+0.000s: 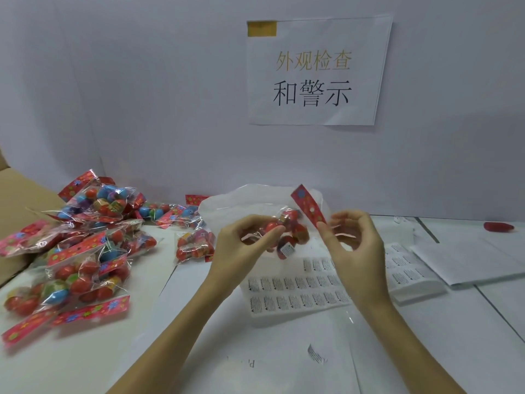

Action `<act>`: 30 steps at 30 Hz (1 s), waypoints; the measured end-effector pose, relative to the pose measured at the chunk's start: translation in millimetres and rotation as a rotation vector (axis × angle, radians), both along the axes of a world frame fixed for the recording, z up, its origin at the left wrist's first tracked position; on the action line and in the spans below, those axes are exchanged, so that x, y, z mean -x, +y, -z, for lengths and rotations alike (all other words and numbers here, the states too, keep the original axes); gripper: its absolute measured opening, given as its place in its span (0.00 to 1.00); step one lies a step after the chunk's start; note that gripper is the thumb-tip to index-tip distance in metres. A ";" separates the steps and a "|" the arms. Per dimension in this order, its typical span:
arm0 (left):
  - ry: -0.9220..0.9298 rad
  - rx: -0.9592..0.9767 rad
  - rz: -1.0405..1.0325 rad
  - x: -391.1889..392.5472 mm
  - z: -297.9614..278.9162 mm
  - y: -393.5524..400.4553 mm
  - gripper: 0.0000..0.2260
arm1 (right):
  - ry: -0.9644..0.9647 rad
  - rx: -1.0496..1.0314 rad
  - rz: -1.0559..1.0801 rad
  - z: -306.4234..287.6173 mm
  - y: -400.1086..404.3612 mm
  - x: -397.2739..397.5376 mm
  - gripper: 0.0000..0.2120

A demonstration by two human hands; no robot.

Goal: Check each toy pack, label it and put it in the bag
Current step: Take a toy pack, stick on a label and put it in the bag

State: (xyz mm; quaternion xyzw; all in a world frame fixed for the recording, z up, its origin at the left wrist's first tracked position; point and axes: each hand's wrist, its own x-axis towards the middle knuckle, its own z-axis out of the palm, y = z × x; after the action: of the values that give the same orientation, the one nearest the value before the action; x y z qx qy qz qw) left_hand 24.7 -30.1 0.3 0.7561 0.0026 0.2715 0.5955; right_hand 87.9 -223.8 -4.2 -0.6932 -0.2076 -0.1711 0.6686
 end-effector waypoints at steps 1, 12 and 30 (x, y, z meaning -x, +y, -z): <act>-0.011 0.016 -0.032 -0.5 0.1 0.6 0.13 | -0.058 0.057 -0.002 1.5 2.9 3.4 0.09; -0.138 -0.127 0.085 0.3 2.9 -4.0 0.07 | 0.321 -0.120 -0.420 9.5 14.5 4.4 0.11; -0.118 -0.112 0.132 1.6 1.8 -6.7 0.12 | 0.434 -0.168 -0.467 8.0 9.5 -5.1 0.16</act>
State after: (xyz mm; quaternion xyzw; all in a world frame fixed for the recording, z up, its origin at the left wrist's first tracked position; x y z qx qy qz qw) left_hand 23.1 -36.8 -1.5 0.7694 -0.0974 0.2755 0.5681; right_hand 93.0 -214.3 -12.2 -0.5896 -0.1988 0.1219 0.7733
